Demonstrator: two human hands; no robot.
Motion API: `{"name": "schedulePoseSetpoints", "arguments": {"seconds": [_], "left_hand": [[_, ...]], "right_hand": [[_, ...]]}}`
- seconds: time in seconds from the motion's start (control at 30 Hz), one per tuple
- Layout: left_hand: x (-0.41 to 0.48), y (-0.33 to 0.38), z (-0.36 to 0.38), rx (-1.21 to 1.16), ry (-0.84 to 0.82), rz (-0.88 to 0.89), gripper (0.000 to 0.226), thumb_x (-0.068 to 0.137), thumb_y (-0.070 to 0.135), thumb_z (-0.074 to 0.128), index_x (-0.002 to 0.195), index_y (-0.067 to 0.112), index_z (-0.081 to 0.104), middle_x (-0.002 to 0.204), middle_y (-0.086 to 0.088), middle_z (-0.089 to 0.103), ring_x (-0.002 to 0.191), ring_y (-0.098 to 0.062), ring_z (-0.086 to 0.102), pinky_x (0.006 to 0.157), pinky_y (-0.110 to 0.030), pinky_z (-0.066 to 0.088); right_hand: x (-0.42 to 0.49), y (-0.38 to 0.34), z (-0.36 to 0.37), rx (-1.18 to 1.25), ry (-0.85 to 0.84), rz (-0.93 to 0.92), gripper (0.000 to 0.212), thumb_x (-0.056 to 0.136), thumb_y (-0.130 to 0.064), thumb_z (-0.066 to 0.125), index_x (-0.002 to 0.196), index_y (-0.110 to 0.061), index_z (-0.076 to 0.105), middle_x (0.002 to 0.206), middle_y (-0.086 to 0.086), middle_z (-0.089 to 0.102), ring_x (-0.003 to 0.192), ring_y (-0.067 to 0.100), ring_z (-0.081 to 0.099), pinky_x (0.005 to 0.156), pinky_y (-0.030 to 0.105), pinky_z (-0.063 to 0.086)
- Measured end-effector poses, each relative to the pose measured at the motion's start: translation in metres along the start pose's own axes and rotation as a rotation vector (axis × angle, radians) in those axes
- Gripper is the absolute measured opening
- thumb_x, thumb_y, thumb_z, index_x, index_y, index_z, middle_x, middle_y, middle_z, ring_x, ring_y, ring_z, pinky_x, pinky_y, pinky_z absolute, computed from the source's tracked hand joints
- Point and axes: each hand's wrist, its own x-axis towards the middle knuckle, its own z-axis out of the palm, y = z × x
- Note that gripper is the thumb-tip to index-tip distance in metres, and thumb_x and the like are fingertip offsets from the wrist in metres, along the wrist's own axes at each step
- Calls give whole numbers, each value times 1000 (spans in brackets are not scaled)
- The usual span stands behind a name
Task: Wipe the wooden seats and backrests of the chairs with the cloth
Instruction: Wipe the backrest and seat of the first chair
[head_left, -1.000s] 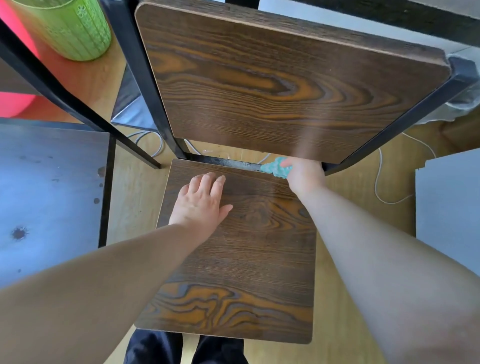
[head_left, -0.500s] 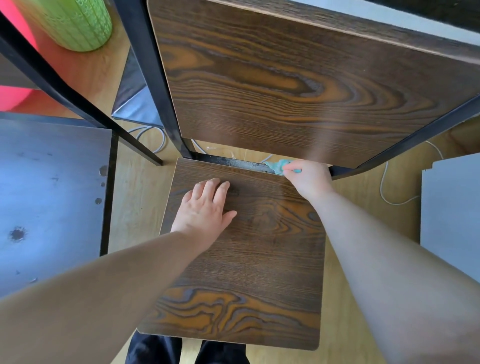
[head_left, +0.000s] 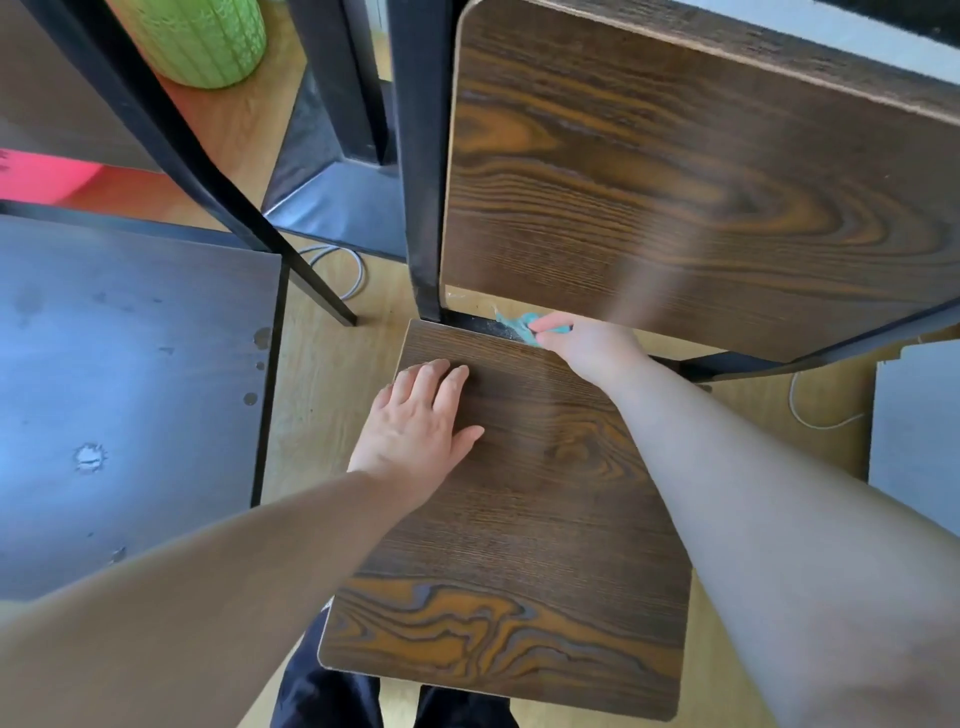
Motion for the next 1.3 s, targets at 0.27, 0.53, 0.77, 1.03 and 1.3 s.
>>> {"name": "schedulePoseSetpoints", "arguments": {"seconds": [0.27,0.53,0.77,1.03,1.3], "left_hand": [[-3,-37,-7,-9,37,-76,65,97,55,34,150,20,20,151,-3,28,135,-26,30,109,-39,33],[-7,-44,-8,-14,36,-78,65,97,56,32,150,22,17,152,-3,26,137,-26,27,112,-40,30],[-9,-17,-10,23,45,-29,66,98,56,32,151,20,17,152,-3,27,137,-26,27,111,-40,31],[-2,23,-4,35,41,13,66,98,56,32,151,20,16,152,-2,26,138,-25,25,111,-39,32],[-7,32,2,43,12,42,66,98,55,31,152,20,15,154,-2,23,140,-24,22,113,-39,30]], "right_hand": [[12,-64,26,45,-102,-38,28,98,-45,45,123,-46,59,117,-7,55,100,16,53,76,22,40],[8,-83,34,231,-69,36,26,83,-46,62,107,-40,70,113,-1,61,105,21,55,98,33,45],[36,-7,25,548,-108,195,87,36,-59,72,118,-30,67,125,-4,62,110,15,58,101,31,40],[-30,64,-49,198,74,203,16,93,-25,56,95,-35,69,78,-10,52,69,15,47,59,23,36],[-24,64,-43,-45,112,116,29,99,-23,42,101,-42,63,94,1,49,68,12,45,52,21,35]]}}
